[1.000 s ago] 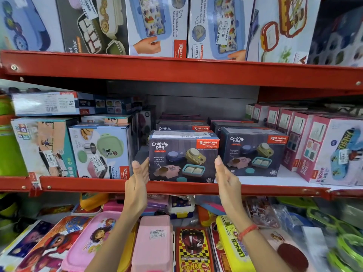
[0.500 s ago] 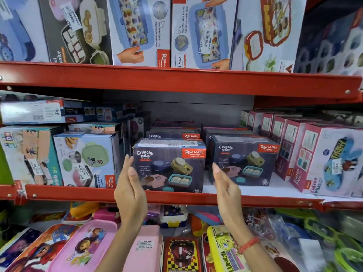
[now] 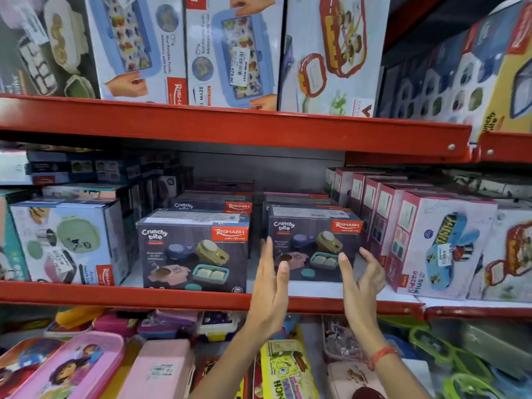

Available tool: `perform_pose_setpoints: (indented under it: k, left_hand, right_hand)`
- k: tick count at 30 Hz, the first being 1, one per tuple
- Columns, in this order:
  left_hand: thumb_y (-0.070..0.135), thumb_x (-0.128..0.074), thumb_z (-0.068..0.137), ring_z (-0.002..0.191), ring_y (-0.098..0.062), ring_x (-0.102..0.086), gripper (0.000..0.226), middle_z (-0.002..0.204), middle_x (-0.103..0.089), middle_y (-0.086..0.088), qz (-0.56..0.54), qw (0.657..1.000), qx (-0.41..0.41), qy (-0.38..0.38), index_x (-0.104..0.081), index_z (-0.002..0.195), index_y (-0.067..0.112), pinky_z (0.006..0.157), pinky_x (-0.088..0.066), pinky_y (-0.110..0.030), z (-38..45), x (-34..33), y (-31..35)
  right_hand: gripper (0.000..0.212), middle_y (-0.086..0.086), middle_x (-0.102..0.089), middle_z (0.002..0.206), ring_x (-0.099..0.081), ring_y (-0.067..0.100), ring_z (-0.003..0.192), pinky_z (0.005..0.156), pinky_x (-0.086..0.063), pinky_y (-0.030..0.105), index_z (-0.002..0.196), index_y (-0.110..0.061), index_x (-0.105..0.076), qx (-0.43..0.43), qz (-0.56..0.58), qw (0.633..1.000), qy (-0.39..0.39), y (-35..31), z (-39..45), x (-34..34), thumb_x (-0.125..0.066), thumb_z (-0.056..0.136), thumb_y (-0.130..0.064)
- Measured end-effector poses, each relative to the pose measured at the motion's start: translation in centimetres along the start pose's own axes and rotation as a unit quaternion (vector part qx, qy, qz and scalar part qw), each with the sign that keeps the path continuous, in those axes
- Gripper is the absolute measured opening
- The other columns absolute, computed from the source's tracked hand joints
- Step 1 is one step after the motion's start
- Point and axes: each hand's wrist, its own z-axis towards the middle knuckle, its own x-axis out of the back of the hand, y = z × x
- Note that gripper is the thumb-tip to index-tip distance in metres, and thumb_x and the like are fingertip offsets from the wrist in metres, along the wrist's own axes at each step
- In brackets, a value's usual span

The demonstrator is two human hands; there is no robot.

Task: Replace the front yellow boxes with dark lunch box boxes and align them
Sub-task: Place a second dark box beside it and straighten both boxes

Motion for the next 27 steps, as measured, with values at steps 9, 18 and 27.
perform_pose_setpoints:
  k: [9, 18, 27]
  left_hand:
    - [0.056, -0.011, 0.09, 0.09, 0.012, -0.048, 0.064, 0.1, -0.058, 0.016, 0.018, 0.994, 0.109, 0.005, -0.019, 0.147, 0.027, 0.087, -0.033, -0.013, 2.2, -0.7, 1.0]
    - [0.06, -0.01, 0.09, 0.038, -0.005, -0.038, 0.061, 0.044, -0.029, 0.005, 0.104, 0.981, 0.027, 0.163, -0.032, 0.14, 0.034, 0.043, -0.03, -0.02, -0.6, -0.9, -0.1]
    - [0.061, -0.012, 0.087, 0.055, 0.008, -0.04, 0.06, 0.056, -0.036, 0.026, 0.11, 0.972, 0.0, 0.209, -0.044, 0.132, 0.037, 0.062, -0.035, -0.012, -1.9, -0.6, 0.0]
  right_hand:
    - [0.09, -0.006, -0.012, 0.162, -0.017, 0.018, 0.147, 0.119, -0.018, 0.04, 0.152, -0.031, -0.005, -0.06, 0.025, 0.986, -0.151, -0.6, 2.5, 1.3, -0.044, 0.078, -0.067]
    - [0.076, -0.012, -0.028, 0.155, -0.028, 0.01, 0.142, 0.115, -0.025, 0.033, 0.149, -0.038, -0.02, -0.024, 0.069, 0.985, -0.153, -0.3, 0.0, 3.3, -0.048, 0.082, -0.061]
    - [0.07, -0.009, -0.036, 0.152, -0.033, 0.01, 0.139, 0.113, -0.033, 0.039, 0.144, -0.039, -0.028, 0.013, 0.035, 0.992, -0.118, 0.1, -1.6, 4.1, -0.049, 0.082, -0.061]
